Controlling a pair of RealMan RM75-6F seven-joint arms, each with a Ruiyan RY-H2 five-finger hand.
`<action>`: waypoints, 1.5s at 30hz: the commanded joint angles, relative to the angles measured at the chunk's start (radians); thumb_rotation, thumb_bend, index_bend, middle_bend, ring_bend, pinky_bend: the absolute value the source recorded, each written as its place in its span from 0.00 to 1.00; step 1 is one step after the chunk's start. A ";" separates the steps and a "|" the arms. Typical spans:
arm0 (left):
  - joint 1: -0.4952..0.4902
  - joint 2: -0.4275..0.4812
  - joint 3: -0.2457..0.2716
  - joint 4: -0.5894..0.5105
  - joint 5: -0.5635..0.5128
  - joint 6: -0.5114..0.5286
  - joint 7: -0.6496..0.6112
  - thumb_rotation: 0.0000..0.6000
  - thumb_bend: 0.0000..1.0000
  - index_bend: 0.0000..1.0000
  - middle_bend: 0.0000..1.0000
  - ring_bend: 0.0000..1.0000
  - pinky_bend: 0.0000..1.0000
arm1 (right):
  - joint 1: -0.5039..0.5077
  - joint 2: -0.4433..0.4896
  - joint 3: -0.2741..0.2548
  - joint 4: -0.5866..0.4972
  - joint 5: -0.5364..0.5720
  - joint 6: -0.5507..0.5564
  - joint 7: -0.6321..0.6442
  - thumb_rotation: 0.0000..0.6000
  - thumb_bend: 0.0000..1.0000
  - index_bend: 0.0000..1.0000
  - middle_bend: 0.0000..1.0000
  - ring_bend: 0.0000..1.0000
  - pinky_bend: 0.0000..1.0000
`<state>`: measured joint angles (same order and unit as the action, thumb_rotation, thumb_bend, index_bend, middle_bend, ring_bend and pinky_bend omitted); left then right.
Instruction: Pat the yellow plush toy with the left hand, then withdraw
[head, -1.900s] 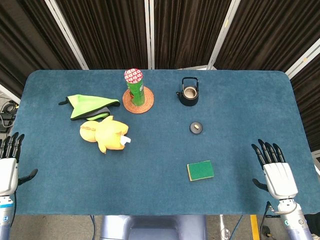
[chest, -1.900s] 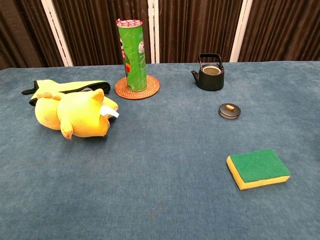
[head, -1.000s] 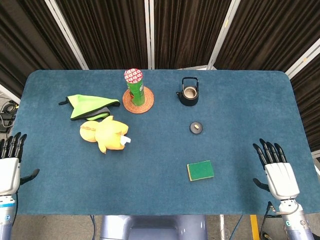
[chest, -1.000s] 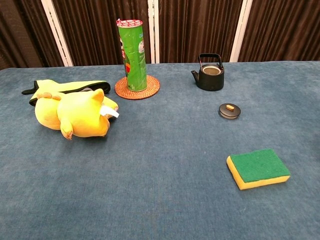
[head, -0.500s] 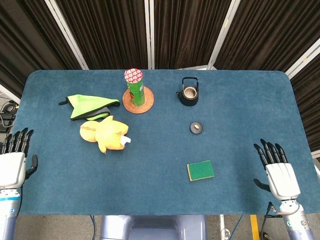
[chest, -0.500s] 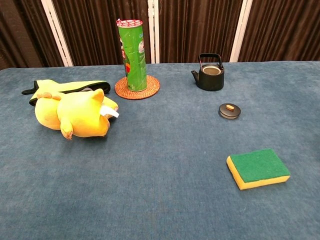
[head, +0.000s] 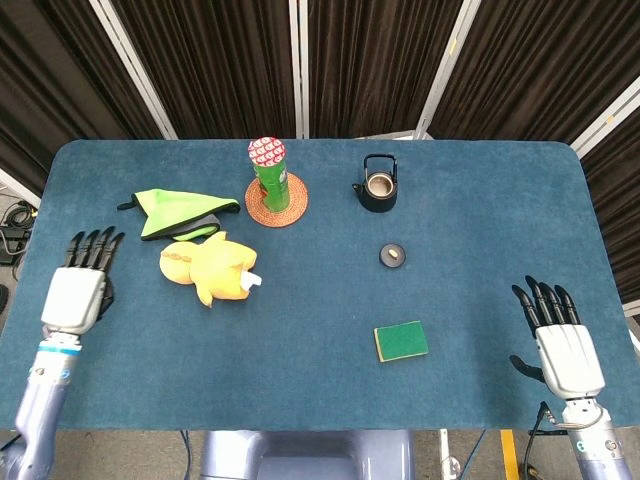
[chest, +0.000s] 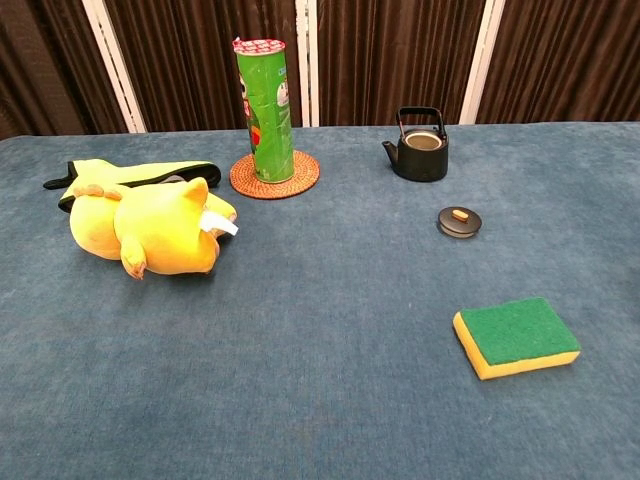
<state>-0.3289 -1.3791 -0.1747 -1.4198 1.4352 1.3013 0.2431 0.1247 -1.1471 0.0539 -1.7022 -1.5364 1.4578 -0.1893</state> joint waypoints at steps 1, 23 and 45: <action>-0.038 -0.037 -0.003 0.043 0.003 -0.040 0.003 1.00 1.00 0.00 0.00 0.00 0.00 | 0.000 0.001 0.001 -0.001 0.001 0.000 0.003 1.00 0.12 0.00 0.00 0.00 0.00; -0.225 -0.278 -0.018 0.302 -0.086 -0.255 0.036 1.00 1.00 0.00 0.00 0.00 0.00 | 0.001 0.010 0.009 0.001 0.013 -0.003 0.045 1.00 0.12 0.00 0.00 0.00 0.00; -0.282 -0.454 0.035 0.431 -0.068 -0.256 0.040 1.00 1.00 0.00 0.00 0.00 0.00 | -0.010 0.030 0.006 -0.017 -0.024 0.033 0.092 1.00 0.12 0.00 0.00 0.00 0.00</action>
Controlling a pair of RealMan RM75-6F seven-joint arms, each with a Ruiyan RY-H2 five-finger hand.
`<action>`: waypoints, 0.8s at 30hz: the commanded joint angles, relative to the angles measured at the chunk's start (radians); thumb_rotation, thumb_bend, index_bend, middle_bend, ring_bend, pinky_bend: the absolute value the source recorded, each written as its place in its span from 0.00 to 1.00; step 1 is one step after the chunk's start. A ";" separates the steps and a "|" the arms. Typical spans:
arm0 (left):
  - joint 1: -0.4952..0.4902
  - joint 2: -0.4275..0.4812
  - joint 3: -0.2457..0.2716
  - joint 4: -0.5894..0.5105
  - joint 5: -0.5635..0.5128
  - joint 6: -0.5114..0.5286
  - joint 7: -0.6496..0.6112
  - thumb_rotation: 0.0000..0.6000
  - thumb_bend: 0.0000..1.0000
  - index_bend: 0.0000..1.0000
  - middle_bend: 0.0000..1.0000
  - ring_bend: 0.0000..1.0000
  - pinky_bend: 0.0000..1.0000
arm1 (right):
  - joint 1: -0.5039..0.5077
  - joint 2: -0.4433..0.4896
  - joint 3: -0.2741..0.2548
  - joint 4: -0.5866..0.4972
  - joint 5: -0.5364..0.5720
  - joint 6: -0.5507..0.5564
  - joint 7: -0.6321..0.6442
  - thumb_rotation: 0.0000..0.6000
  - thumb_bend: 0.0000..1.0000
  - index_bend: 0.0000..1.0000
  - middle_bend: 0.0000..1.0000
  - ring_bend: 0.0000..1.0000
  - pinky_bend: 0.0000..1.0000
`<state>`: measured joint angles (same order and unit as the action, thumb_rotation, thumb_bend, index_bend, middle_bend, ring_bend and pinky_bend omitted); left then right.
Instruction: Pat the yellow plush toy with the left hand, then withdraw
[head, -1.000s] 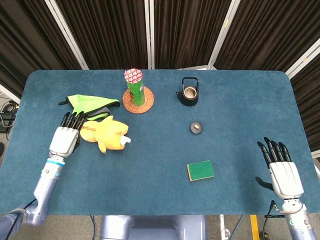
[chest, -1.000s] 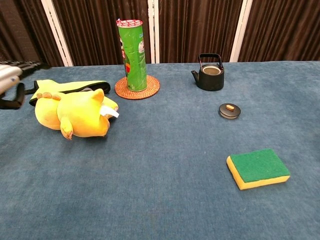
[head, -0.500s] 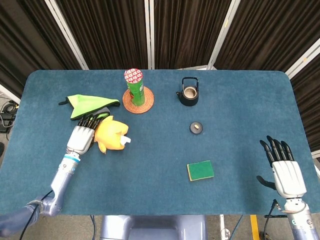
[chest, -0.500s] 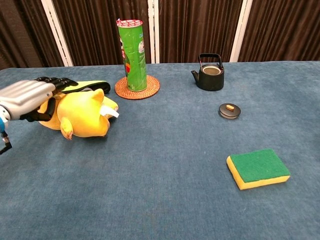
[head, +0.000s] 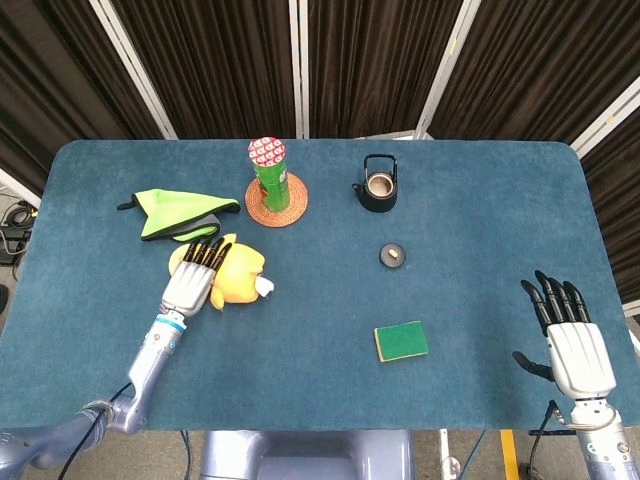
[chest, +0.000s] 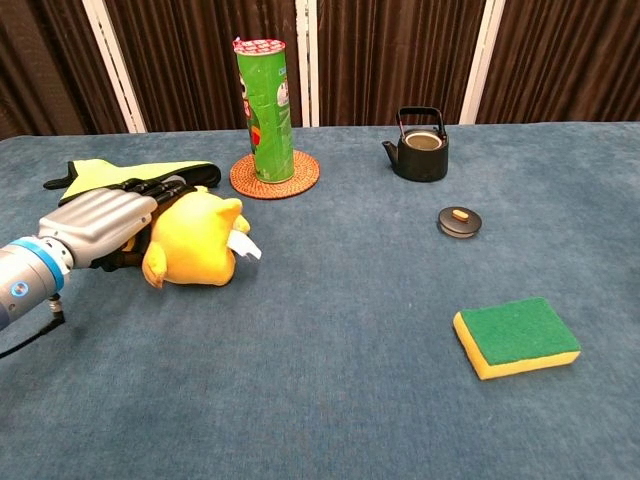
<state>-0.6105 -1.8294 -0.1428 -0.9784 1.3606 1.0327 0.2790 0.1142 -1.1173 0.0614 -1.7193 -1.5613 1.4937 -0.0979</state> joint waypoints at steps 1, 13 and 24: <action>0.001 -0.004 0.003 -0.016 0.010 0.020 0.007 1.00 1.00 0.00 0.00 0.00 0.00 | 0.001 0.000 -0.002 0.000 0.003 -0.006 0.000 1.00 0.12 0.00 0.00 0.00 0.00; 0.038 0.059 -0.012 -0.050 -0.012 0.089 0.016 1.00 1.00 0.00 0.00 0.00 0.00 | -0.001 -0.001 -0.004 -0.003 -0.005 -0.002 -0.007 1.00 0.12 0.00 0.00 0.00 0.00; 0.026 0.078 -0.005 -0.085 0.005 0.090 0.006 1.00 1.00 0.00 0.00 0.00 0.00 | -0.001 -0.007 -0.003 -0.002 0.001 -0.006 -0.017 1.00 0.12 0.00 0.00 0.00 0.00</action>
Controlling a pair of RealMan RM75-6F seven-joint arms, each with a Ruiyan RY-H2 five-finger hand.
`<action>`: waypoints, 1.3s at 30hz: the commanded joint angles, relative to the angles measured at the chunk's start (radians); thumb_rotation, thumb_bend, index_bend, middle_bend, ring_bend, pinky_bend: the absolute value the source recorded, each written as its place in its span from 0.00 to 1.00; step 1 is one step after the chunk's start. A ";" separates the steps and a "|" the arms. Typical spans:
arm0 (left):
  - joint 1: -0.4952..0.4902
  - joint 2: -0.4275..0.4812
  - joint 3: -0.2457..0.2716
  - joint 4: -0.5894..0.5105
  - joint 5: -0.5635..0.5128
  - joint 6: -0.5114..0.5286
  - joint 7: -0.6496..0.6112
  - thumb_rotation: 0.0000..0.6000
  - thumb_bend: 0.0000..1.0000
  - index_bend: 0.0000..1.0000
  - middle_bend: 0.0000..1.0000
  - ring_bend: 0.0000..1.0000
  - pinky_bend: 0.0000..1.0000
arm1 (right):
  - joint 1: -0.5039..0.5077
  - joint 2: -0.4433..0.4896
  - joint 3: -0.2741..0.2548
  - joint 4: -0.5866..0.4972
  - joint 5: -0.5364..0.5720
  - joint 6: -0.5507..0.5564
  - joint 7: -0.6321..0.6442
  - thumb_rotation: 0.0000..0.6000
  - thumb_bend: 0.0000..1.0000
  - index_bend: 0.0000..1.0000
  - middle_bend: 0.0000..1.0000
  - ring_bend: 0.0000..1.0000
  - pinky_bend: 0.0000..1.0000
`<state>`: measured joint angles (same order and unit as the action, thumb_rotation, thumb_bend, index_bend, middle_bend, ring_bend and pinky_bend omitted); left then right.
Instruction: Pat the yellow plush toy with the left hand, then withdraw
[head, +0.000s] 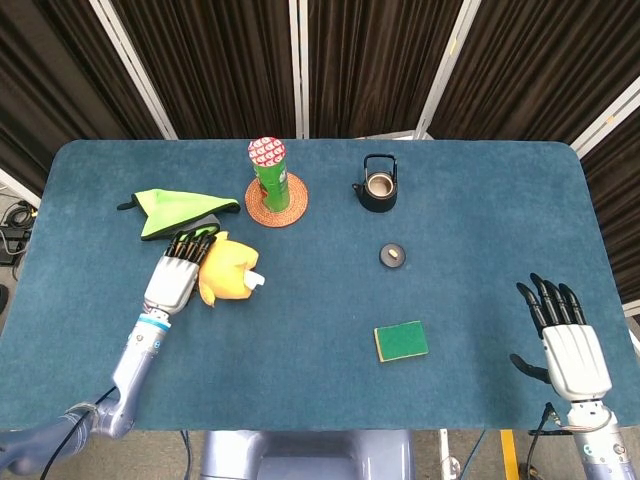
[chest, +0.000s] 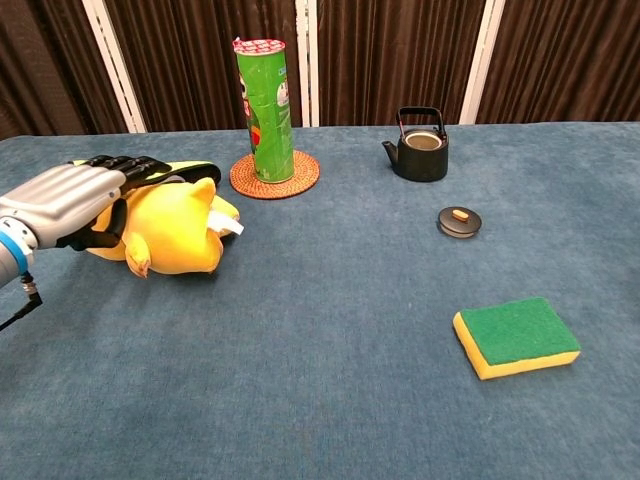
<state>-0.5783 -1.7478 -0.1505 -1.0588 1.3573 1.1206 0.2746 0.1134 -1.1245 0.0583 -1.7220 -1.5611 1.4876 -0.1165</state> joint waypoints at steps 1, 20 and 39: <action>-0.012 -0.008 0.003 -0.009 0.012 0.003 0.023 1.00 1.00 0.00 0.00 0.00 0.00 | 0.000 0.001 0.001 0.001 0.003 -0.001 0.003 1.00 0.12 0.00 0.00 0.00 0.00; -0.019 -0.022 0.005 -0.008 -0.064 -0.055 0.125 1.00 1.00 0.00 0.00 0.00 0.00 | -0.001 0.004 0.001 -0.002 0.001 0.000 0.005 1.00 0.12 0.00 0.00 0.00 0.00; 0.024 0.063 0.010 0.027 -0.037 0.000 -0.010 1.00 1.00 0.00 0.00 0.00 0.00 | -0.001 -0.006 -0.001 -0.004 0.000 -0.004 -0.017 1.00 0.12 0.00 0.00 0.00 0.00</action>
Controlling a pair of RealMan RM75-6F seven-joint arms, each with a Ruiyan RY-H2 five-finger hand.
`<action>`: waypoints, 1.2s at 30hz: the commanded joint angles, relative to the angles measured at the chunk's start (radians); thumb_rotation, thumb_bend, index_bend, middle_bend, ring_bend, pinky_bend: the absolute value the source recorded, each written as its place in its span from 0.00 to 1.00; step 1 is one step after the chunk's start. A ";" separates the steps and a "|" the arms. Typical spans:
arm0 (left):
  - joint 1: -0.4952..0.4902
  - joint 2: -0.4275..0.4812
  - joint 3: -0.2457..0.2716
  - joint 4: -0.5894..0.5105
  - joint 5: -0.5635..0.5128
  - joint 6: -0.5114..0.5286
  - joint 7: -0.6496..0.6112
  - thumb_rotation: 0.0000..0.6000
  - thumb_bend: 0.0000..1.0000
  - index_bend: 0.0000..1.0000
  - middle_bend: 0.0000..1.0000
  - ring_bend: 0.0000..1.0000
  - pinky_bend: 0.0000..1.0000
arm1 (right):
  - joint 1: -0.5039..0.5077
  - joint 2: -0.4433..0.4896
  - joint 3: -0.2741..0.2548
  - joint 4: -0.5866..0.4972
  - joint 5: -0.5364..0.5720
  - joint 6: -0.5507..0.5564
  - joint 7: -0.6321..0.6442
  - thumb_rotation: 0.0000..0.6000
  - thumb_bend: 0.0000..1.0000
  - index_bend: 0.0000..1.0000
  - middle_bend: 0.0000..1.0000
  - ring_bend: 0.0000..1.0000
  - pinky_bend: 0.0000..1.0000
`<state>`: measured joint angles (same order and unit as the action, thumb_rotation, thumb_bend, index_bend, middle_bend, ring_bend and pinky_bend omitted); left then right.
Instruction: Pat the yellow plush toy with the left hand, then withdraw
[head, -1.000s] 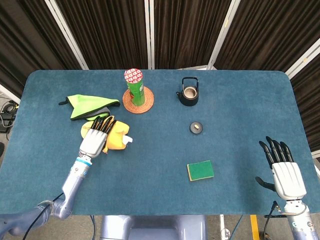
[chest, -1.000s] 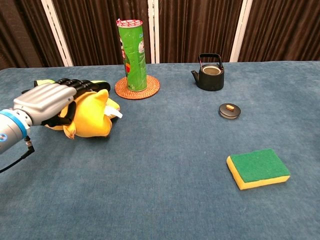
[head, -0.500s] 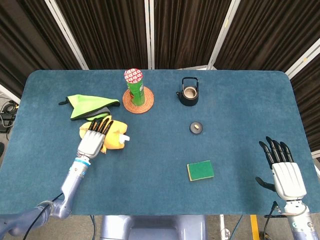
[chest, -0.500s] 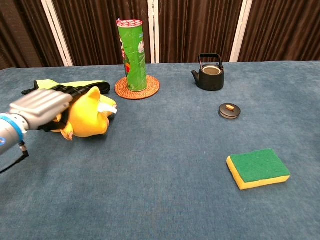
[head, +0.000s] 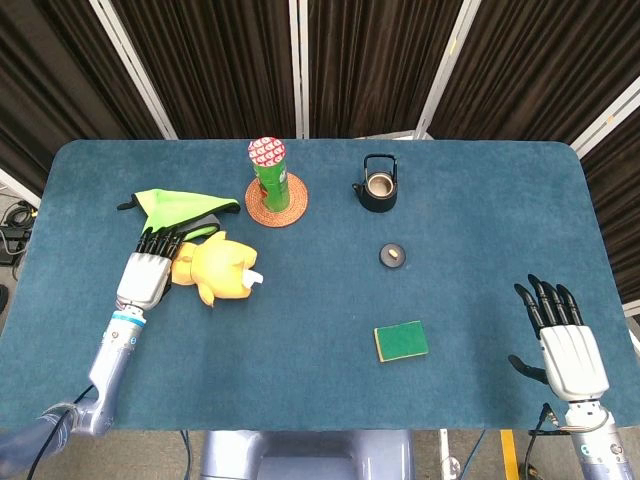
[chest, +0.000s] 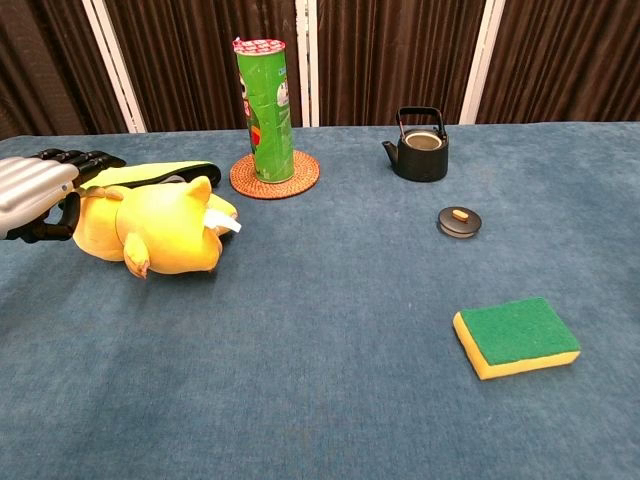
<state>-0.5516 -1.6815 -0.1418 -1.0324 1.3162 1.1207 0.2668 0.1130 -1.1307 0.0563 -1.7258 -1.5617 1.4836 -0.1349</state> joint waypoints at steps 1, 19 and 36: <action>-0.006 -0.007 0.003 0.001 0.007 -0.002 -0.002 1.00 1.00 0.00 0.00 0.00 0.00 | 0.000 0.001 0.001 0.000 0.002 0.001 0.002 1.00 0.12 0.00 0.00 0.00 0.00; -0.060 -0.091 0.023 -0.005 0.004 -0.087 0.071 1.00 1.00 0.00 0.00 0.00 0.00 | 0.000 0.007 0.004 0.002 0.003 0.001 0.019 1.00 0.12 0.00 0.00 0.00 0.00; -0.030 -0.047 0.035 -0.160 0.071 0.046 0.115 1.00 1.00 0.00 0.00 0.00 0.00 | -0.002 0.007 0.003 -0.001 0.000 0.005 0.013 1.00 0.12 0.00 0.00 0.00 0.00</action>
<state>-0.5900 -1.7398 -0.1091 -1.1798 1.3821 1.1568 0.3829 0.1106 -1.1240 0.0589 -1.7272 -1.5616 1.4889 -0.1220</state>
